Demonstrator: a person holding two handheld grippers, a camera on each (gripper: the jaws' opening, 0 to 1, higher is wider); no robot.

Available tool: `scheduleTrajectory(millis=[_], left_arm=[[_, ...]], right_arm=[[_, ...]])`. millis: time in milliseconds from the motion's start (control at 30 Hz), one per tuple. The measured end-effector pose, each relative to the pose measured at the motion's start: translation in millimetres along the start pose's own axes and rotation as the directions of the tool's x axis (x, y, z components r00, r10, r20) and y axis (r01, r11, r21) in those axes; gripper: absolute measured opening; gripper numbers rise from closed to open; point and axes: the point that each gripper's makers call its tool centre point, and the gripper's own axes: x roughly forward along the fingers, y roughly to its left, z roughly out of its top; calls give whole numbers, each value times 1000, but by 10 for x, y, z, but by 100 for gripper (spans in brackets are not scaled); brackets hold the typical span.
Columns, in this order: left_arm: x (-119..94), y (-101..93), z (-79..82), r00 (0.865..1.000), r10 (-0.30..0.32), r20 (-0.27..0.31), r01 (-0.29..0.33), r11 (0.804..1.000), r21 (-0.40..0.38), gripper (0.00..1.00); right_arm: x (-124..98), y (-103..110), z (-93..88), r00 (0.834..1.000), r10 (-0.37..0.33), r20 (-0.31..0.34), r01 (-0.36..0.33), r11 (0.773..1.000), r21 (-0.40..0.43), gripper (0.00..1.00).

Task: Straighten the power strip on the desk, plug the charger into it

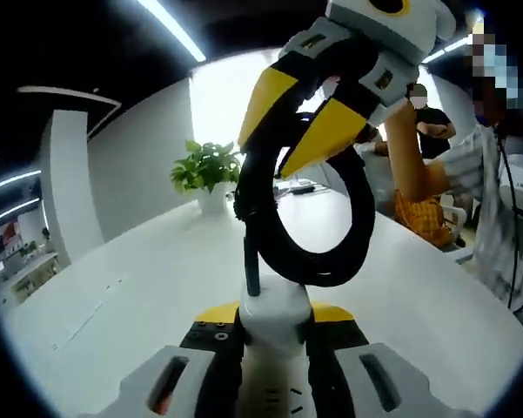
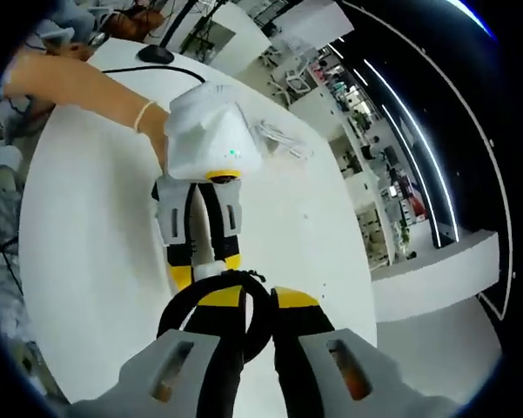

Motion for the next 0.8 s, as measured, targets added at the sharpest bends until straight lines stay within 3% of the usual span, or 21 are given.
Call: scheduleTrajectory(millis=[100, 200, 367, 533, 667, 800], left_arm=[[43, -10, -13, 1000, 5, -8, -5, 1000, 29, 26], [35, 3, -17, 1000, 7, -1, -7, 1000, 26, 26], [34, -2, -16, 1000, 6, 16, -7, 1000, 26, 26], [21, -23, -24, 999, 17, 45, -20, 998, 66, 26], [8, -27, -22, 997, 31, 70, -37, 996, 75, 26], [8, -26, -12, 996, 46, 79, -52, 996, 73, 26]], right_arm=[[-5, 21, -29, 999, 8, 53, -7, 1000, -14, 24], [-18, 26, -52, 994, 6, 109, -5, 1000, -16, 28], [-67, 71, 17, 969, 48, 244, -63, 997, 54, 42], [-176, 57, 84, 916, 47, 397, -110, 984, 138, 48], [-309, -63, 120, 846, -19, 534, -140, 956, 256, 48], [-337, -151, 29, 812, -69, 580, -157, 931, 331, 49]])
